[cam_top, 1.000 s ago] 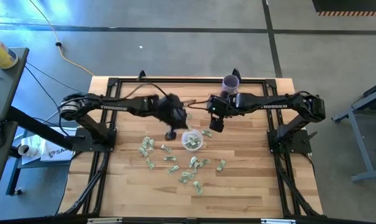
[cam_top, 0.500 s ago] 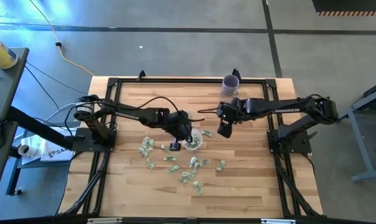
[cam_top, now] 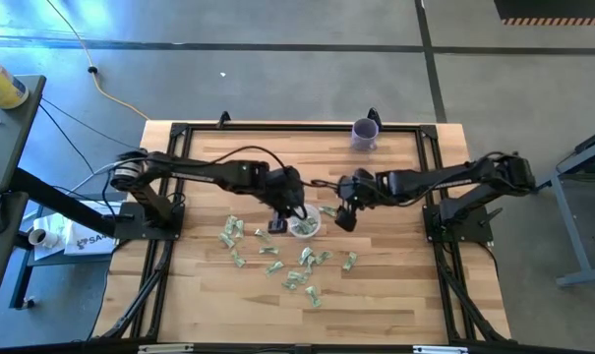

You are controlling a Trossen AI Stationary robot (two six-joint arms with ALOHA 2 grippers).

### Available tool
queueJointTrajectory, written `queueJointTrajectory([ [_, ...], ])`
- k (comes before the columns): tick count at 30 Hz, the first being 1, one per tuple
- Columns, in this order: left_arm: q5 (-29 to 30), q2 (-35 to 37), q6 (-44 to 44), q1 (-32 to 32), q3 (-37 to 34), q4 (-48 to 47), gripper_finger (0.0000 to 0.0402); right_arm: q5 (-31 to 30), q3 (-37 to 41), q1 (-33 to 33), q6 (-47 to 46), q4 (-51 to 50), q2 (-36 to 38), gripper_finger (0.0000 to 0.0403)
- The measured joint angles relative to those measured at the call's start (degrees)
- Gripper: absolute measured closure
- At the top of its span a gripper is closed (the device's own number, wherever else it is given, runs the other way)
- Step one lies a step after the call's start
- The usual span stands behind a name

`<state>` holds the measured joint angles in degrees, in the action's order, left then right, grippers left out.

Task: Pick and place Stevia / Truvia into bins
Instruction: Put the green stevia packet into the transparent container

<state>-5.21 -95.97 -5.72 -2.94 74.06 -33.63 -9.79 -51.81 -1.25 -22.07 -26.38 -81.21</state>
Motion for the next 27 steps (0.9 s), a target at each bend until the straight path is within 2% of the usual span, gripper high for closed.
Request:
queueJointTrajectory([
  [5, 4.2, 5.6, 1.5, 0.0, 0.2, -10.7, 0.027, 1.5, -6.8, -1.5, 2.7, -0.1, -0.5, 0.0134],
  [8, 8.6, 11.1, 4.3, -0.4, -4.9, -13.1, 0.0284, 1.3, -10.7, -2.0, 4.7, -1.1, -2.2, 0.0141],
  [10, 10.1, 15.2, 7.0, -1.6, -9.4, -11.1, 0.0292, 1.2, -12.3, -2.8, 5.7, -2.2, -3.4, 0.0146],
  [14, 10.1, 22.6, 13.1, -4.0, -17.1, -7.1, 0.0305, 3.0, -11.0, -4.0, 7.3, -8.5, -5.8, 0.0148],
  [17, 9.5, 27.0, 17.4, -4.2, -20.1, -6.7, 0.0312, 5.4, -8.0, -3.6, 8.5, -7.7, -7.6, 0.0147],
  [21, 9.4, 30.7, 21.4, -4.2, -21.9, -7.2, 0.0316, 5.5, -6.0, -2.7, 9.3, -1.7, -10.0, 0.0147],
  [27, 10.2, 32.5, 22.7, -4.2, -22.0, -7.2, 0.0318, 4.2, -5.3, -2.9, 12.3, 1.1, -16.2, 0.0147],
])
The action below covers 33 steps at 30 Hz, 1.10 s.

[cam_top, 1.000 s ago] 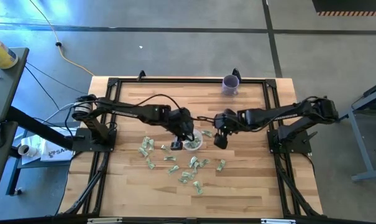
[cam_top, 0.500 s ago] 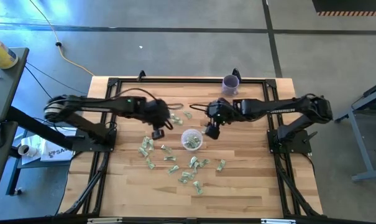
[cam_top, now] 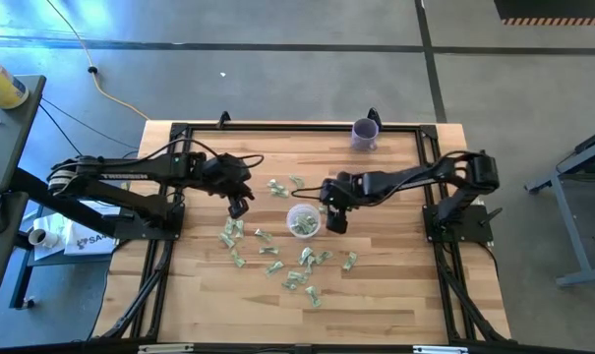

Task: Pick and place Stevia / Truvia into bins
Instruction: Put the green stevia packet into the transparent container

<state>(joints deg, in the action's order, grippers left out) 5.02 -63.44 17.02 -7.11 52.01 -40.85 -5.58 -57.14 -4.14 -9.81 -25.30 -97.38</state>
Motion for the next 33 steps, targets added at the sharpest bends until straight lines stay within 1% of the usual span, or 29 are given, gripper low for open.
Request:
queueJointTrajectory([
  [3, 0.0, 0.0, 0.0, 0.0, 0.0, -0.1, 0.0318, 0.1, 0.0, -0.4, 0.4, 1.2, -3.0, 0.0148],
  [10, 0.1, 0.0, -0.1, 0.0, 0.0, -0.9, 0.0321, 0.9, 0.0, -0.7, 2.6, 3.0, -6.2, 0.0149],
  [12, 0.4, 0.0, -0.2, 0.0, 0.0, -1.3, 0.0321, 2.3, -0.1, -1.4, 2.5, 3.1, -6.9, 0.0153],
  [14, 1.2, 0.0, -0.2, 0.0, 0.0, -1.3, 0.0321, 4.3, -0.2, -2.2, 2.4, 2.9, -7.4, 0.0166],
  [17, 1.9, 0.0, -0.2, 0.0, 0.0, -1.3, 0.0323, 5.4, -0.3, -3.2, 2.5, 2.6, -7.8, 0.0201],
  [19, 2.1, 0.0, -0.2, 0.0, 0.0, -1.3, 0.0323, 5.6, -0.3, -3.8, 2.6, 2.3, -7.8, 0.0235],
  [26, 2.2, 0.0, -0.2, 0.0, 0.0, -1.3, 0.0324, 5.6, -0.4, -4.9, 4.6, -0.6, -7.7, 0.0382],
  [28, 2.4, 0.0, -0.2, 0.0, 0.0, -1.3, 0.0326, 5.4, -0.3, -4.7, 4.4, -1.8, -6.8, 0.0393],
  [30, 3.2, 0.0, -0.2, 0.0, 0.0, -1.4, 0.0327, 5.3, -0.1, -4.3, 2.0, -4.2, -5.0, 0.0387],
  [33, 4.3, 0.0, -0.2, 0.0, 0.0, -1.9, 0.0327, 3.0, 0.1, -2.9, -2.1, -9.0, -0.1, 0.0396],
])
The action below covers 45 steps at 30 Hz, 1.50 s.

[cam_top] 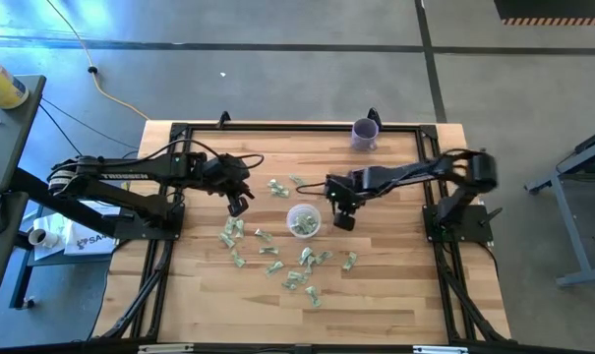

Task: Pick and place Stevia / Truvia into bins
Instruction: Put the green stevia packet into the transparent container

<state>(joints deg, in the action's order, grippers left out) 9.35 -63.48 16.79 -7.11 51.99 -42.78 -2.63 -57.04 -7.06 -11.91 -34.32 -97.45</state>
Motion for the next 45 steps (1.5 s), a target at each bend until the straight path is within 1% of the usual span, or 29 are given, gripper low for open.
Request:
queueJointTrajectory([
  [2, 1.1, 0.0, 0.0, 0.0, 0.0, -0.5, 0.0328, -2.3, -0.2, 1.4, -2.4, -0.6, 4.5, 0.0398],
  [5, 2.5, 0.0, 0.0, 0.0, 0.0, -0.7, 0.0328, -2.8, -0.7, 3.2, -7.4, -0.6, 10.2, 0.0397],
  [8, 3.3, -0.4, -0.5, 0.0, 0.0, 0.2, 0.0328, -2.8, -4.3, 4.2, -11.1, 1.6, 11.6, 0.0399],
  [10, 3.3, -0.6, -1.8, 0.0, 0.0, 0.3, 0.0328, -1.5, -6.8, 4.7, -11.4, 3.0, 10.6, 0.0397],
  [13, 3.3, -1.4, -3.1, 0.0, 0.0, 2.5, 0.0328, 4.5, -9.6, 4.9, -10.0, 6.4, 7.3, 0.0395],
  [16, 3.2, -2.2, -3.2, 0.0, 0.0, 3.2, 0.0328, 9.2, -11.7, 4.9, -9.9, 6.0, 3.2, 0.0393],
  [18, 2.7, -2.4, -3.1, 0.0, 0.0, 2.2, 0.0328, 10.1, -12.7, 5.3, -8.7, 5.8, 0.8, 0.0389],
  [20, 2.4, -2.6, -3.0, 0.0, 0.0, 2.1, 0.0328, 9.9, -14.0, 5.7, -7.5, 5.8, -0.7, 0.0383],
  [24, 1.9, -2.8, -2.1, 0.0, 0.0, 1.8, 0.0328, 10.1, -16.6, 6.2, -5.3, 5.9, -2.7, 0.0358],
  [28, 1.9, -2.8, -1.9, 0.0, 0.0, 1.9, 0.0328, 9.0, -17.8, 6.1, -4.2, 5.7, -3.9, 0.0311],
  [29, 1.9, -2.8, -1.9, 0.0, 0.0, 1.9, 0.0328, 8.0, -18.1, 5.9, -4.2, 5.4, -3.9, 0.0297],
  [32, 1.8, -2.8, -1.7, 0.0, 0.0, 1.8, 0.0328, 2.2, -19.3, 5.3, -4.8, 4.1, -3.5, 0.0262],
  [33, 1.8, -2.8, -1.7, 0.0, 0.0, 1.8, 0.0328, 2.6, -19.7, 4.8, -4.6, 3.5, -3.5, 0.0255],
  [35, 1.8, -2.8, -1.7, 0.0, 0.0, 1.7, 0.0328, 8.5, -20.1, 3.7, -3.9, 3.1, -3.9, 0.0248],
  [36, 1.8, -2.8, -1.8, 0.0, 0.0, 1.7, 0.0328, 11.2, -20.1, 3.3, -3.8, 2.6, -4.5, 0.0249],
  [38, 1.8, -2.8, -1.9, 0.0, 0.0, 1.6, 0.0328, 12.8, -20.0, 3.1, -3.7, 0.8, -6.0, 0.0256],
  [42, 1.9, -2.8, -2.3, 0.0, 0.0, 1.7, 0.0328, 12.6, -19.9, 4.1, -4.1, 1.8, -8.7, 0.0286],
  [45, 2.0, -2.8, -3.0, 0.0, 0.0, 1.8, 0.0328, 11.3, -20.0, 4.9, -4.6, 2.9, -10.2, 0.0311],
])
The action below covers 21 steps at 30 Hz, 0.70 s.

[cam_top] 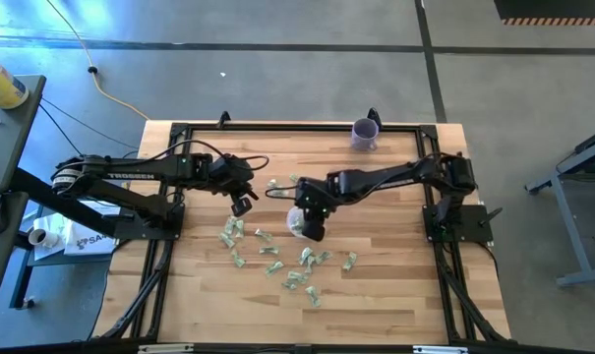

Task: Pick and place Stevia / Truvia into bins
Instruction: Put the green stevia packet into the transparent container

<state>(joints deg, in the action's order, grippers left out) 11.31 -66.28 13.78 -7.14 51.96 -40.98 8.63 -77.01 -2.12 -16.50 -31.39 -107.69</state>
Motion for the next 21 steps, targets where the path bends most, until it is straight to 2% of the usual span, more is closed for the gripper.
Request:
queueJointTrajectory([
  [8, 0.1, 0.0, -0.4, 0.0, 0.0, 0.4, 0.0328, -2.0, 0.0, 0.2, -1.4, 0.7, -0.8, 0.0358],
  [14, 0.2, 0.0, -0.4, 0.0, 0.0, 0.6, 0.0328, -2.4, -2.2, 0.7, -0.6, 0.8, -0.9, 0.0363],
  [18, 0.2, 0.0, -0.4, 0.0, 0.0, 1.1, 0.0328, -4.7, -4.5, 0.9, 1.3, 0.4, -1.7, 0.0364],
  [21, 0.2, 0.0, -0.3, 0.0, 0.0, 1.8, 0.0328, -9.0, -6.8, -0.6, 2.1, 0.0, -2.4, 0.0363],
])
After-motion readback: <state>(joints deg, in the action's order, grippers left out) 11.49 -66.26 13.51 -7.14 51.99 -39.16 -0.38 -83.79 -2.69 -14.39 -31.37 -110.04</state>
